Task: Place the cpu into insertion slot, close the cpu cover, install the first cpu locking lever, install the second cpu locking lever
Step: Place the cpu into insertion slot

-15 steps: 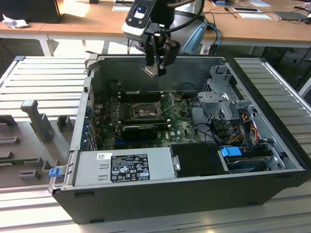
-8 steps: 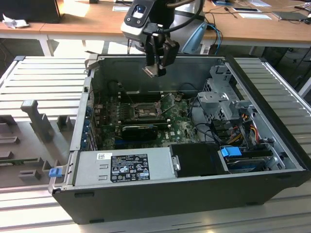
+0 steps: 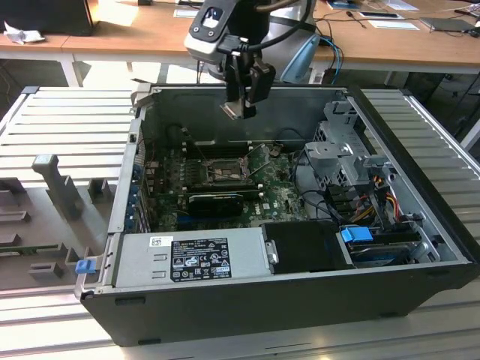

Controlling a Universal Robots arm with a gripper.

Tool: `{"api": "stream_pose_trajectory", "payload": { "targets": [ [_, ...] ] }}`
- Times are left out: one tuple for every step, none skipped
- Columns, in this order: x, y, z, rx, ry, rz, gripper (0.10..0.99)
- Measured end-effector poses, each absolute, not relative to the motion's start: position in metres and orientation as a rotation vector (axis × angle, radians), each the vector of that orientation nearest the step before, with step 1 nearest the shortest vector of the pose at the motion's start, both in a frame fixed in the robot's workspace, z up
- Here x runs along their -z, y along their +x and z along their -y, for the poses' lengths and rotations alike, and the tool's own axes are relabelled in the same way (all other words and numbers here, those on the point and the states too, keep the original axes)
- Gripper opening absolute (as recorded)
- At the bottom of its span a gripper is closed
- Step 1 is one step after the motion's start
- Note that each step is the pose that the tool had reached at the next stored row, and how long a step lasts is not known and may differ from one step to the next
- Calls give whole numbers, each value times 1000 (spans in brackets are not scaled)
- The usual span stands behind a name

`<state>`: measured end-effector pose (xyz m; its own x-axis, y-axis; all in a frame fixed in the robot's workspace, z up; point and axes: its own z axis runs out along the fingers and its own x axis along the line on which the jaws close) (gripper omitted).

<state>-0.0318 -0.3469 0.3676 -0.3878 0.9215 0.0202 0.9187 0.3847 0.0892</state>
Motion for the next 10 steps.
{"api": "stream_pose_trajectory", "payload": {
  "targets": [
    [-368, -32, 347, -133, 1726, -2583, 529],
    [-367, -32, 347, -133, 1737, -2575, 529],
    [-367, -32, 347, -132, 1748, -2567, 529],
    [-367, -32, 347, -132, 1756, -2560, 529],
    [-367, -32, 347, -132, 1768, -2552, 529],
    [-367, -32, 347, -132, 1780, -2543, 529],
    [-367, -32, 347, -131, 1803, -2526, 529],
    [-367, -32, 347, -131, 1828, -2507, 529],
    [-367, -32, 347, -130, 1860, -2482, 529],
    [-366, -32, 347, -129, 1895, -2454, 529]
  ]
}}
